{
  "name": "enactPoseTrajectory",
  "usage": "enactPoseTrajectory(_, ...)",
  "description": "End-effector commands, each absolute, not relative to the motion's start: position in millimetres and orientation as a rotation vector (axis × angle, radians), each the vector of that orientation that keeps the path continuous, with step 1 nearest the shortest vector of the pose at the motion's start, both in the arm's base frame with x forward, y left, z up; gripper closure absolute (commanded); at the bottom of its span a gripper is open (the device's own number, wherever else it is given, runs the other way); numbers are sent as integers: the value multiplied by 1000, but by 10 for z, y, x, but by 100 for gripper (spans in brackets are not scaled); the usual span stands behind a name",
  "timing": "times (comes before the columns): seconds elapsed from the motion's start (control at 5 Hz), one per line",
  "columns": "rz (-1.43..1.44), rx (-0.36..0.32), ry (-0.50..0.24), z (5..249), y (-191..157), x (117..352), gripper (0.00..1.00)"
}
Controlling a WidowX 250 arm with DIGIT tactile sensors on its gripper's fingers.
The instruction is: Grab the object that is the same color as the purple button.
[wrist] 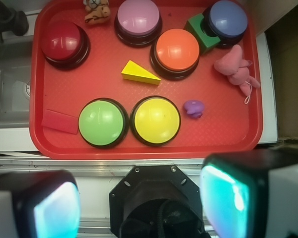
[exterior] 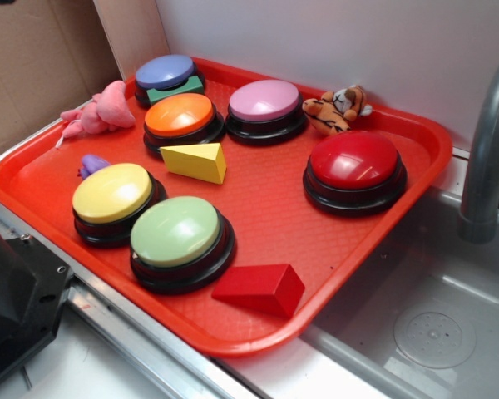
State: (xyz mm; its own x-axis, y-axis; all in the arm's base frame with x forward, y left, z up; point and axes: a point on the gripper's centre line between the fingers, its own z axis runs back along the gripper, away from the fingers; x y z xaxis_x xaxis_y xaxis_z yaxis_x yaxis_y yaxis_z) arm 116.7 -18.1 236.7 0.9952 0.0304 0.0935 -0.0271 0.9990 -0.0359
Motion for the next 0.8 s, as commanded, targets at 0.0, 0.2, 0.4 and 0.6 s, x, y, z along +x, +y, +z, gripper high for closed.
enactPoseTrajectory(0.0, 29, -35, -94, 2367, -181, 1167, 0)
enactPoseTrajectory(0.2, 186, -23, -97, 2209, -52, 1226, 0)
enactPoseTrajectory(0.4, 401, 42, -86, 2000, 137, 1298, 0)
enactPoseTrajectory(0.6, 616, 50, -84, 1750, 345, 1352, 0)
